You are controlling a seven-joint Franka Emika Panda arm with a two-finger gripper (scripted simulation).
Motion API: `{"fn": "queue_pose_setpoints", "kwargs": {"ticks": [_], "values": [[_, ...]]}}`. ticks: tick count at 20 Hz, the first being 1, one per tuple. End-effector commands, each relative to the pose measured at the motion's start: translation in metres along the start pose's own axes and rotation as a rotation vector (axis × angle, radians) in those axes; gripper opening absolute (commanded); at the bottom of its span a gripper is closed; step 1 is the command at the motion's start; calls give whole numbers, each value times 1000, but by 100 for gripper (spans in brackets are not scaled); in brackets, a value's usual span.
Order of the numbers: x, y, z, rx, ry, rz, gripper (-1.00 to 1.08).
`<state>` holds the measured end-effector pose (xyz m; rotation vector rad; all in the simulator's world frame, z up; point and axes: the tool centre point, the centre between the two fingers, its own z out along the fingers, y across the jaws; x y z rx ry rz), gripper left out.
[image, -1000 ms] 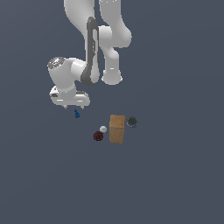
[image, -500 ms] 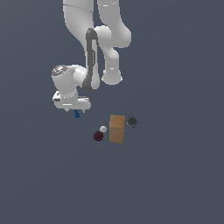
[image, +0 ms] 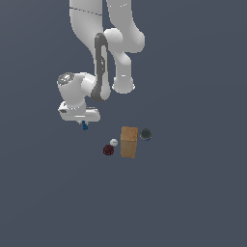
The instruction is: Pick up a designated object from a clutter of objects.
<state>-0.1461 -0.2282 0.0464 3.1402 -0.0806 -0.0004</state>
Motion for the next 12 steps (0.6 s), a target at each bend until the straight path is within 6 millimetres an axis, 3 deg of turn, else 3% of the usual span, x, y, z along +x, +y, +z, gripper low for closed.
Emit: {"fn": "queue_pose_setpoints", "kwargs": {"ticks": [1,7,12], "values": [[0,0,0,0,0,0,-100],[1,-1,-2,0,0,0,-100],[7,-8,-16,0,0,0,-100]]}}
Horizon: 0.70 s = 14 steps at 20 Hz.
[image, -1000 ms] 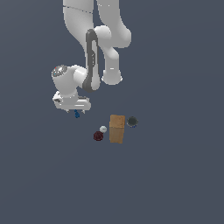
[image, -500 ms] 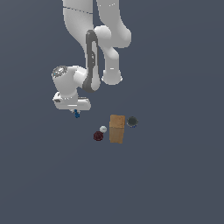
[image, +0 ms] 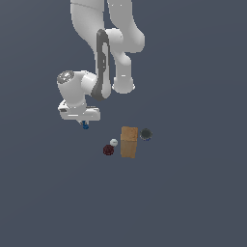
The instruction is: Pick up a designated object from a clutter of objects.
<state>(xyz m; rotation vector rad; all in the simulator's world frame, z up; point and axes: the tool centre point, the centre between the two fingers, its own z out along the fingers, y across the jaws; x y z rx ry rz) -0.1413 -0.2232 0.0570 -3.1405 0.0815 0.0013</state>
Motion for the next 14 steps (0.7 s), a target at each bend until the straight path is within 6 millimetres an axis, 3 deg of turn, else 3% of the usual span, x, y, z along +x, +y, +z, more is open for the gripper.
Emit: {"fn": "queue_pose_setpoints", "kwargs": {"ticks": [1,7,14], "values": [[4,-4,-9,0,1,-1,-100],[19,-21,-43,-2,0,0,-100],[45,-48,-101,-4,-1,1,-100]]}}
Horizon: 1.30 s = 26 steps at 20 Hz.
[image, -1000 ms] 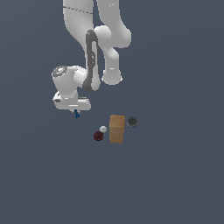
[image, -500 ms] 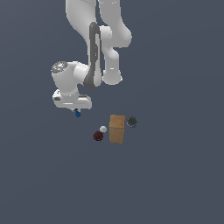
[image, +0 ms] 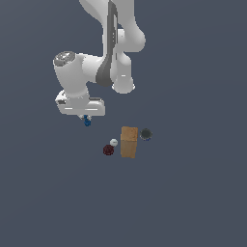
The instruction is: Pick up a designated object from a clutter of objects.
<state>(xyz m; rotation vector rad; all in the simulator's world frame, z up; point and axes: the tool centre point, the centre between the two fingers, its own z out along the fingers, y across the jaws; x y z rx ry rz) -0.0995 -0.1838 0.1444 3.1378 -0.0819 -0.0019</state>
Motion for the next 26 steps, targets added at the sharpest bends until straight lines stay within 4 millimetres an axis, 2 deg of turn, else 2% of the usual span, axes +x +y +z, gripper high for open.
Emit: {"fn": "queue_pose_setpoints", "kwargs": {"ticks": [1,18,26], "values": [[10,-10,-23,-2,0,1,-100],[83,-84,-178,0,0,-1,-100],[110,-108,-230,2,1,-1,-100]]}}
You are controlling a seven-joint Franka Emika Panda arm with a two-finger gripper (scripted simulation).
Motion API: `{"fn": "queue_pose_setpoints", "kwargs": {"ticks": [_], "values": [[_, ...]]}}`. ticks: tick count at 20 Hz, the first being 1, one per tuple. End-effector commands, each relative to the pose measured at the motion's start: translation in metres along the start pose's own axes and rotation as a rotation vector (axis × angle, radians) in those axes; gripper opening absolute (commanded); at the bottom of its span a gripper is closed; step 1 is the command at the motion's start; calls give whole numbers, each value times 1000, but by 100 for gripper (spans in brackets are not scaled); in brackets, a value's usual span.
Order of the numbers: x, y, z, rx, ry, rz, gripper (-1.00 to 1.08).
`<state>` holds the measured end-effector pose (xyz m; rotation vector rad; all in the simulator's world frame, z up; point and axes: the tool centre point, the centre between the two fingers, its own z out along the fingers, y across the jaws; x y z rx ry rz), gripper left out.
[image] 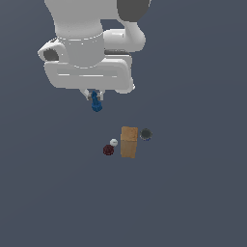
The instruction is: Pick up a designated object from a clutter of objects.
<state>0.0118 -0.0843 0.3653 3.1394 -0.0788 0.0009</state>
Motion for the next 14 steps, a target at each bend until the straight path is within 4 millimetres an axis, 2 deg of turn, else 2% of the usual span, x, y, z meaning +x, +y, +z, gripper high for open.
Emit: {"fn": "queue_pose_setpoints", "kwargs": {"ticks": [1,7,14], "values": [[7,-6,-13,0,-1,1,-100],[17,-14,-31,1,-1,0,-100],[22,-16,-37,1,-1,0,-100]]}}
